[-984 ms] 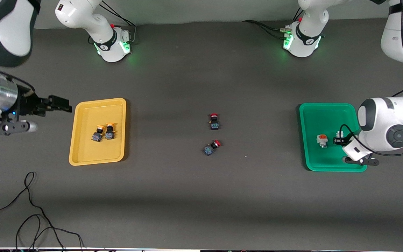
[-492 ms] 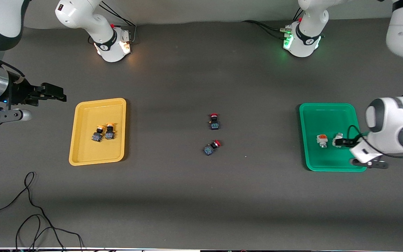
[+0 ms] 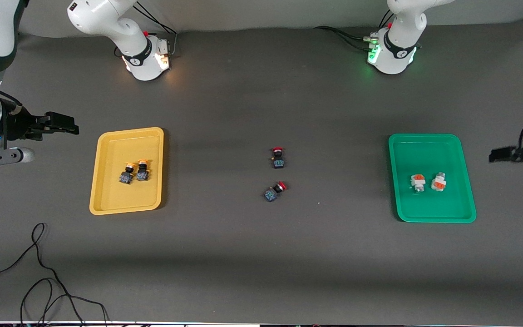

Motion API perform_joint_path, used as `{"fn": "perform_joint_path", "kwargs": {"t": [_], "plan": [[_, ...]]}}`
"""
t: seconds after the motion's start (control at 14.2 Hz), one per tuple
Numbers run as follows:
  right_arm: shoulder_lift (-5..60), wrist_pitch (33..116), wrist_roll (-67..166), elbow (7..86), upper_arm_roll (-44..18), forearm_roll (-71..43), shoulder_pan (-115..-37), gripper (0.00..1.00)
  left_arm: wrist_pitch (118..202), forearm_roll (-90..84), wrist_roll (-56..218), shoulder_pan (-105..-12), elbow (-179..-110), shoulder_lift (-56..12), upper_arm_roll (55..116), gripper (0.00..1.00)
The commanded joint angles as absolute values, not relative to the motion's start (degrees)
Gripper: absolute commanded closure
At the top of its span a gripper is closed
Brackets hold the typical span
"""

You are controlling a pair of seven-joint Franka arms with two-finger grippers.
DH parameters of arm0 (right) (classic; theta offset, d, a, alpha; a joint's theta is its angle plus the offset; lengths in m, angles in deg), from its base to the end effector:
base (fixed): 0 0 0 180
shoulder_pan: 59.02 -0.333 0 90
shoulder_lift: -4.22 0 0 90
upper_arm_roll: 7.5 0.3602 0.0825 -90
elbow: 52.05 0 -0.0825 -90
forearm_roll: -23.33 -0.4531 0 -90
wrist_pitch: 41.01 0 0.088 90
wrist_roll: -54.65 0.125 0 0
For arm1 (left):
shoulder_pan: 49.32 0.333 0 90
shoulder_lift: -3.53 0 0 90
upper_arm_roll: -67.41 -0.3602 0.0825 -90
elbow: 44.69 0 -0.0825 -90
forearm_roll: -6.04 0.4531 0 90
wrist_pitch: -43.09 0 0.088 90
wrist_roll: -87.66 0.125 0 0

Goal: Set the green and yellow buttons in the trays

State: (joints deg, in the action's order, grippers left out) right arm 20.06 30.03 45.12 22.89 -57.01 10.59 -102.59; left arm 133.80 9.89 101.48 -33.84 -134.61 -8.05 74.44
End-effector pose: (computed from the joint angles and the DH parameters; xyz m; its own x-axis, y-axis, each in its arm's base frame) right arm 0.6513 0.0430 0.6381 0.9642 0.1046 -0.2438 0.0943 -0.9941 -0.0537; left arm 0.6669 0.1139 0.5216 0.9767 -0.0991 -0.1902 -0.1001 -0.9950 0.0043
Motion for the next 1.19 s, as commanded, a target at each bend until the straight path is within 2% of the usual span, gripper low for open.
{"fn": "perform_joint_path", "kwargs": {"t": [0.0,0.21,0.42,0.7,1.12], "plan": [[10.31,33.67,50.16,28.87,-40.69,17.51,-92.64,0.0,129.24,7.72,101.55,-37.26,-135.39,-1.85,74.18,0.0],[3.36,38.25,50.34,38.18,-26.79,19.03,-79.46,0.0,126.42,6.92,94.53,-43.24,-136.0,2.29,74.09,0.0],[0.54,43.61,51.83,44.17,-18.51,22.0,-72.31,0.0,125.36,6.84,92.32,-50.26,-136.0,3.71,70.41,0.0],[-3.42,51.18,54.3,50.95,-17.52,22.28,-72.99,0.0,123.95,5.96,92.23,-51.52,-135.39,3.97,69.43,0.0],[-5.18,49.6,56.13,49.38,-17.87,21.49,-73.0,0.0,123.86,6.39,92.23,-51.43,-135.3,3.97,69.25,0.0]]}}
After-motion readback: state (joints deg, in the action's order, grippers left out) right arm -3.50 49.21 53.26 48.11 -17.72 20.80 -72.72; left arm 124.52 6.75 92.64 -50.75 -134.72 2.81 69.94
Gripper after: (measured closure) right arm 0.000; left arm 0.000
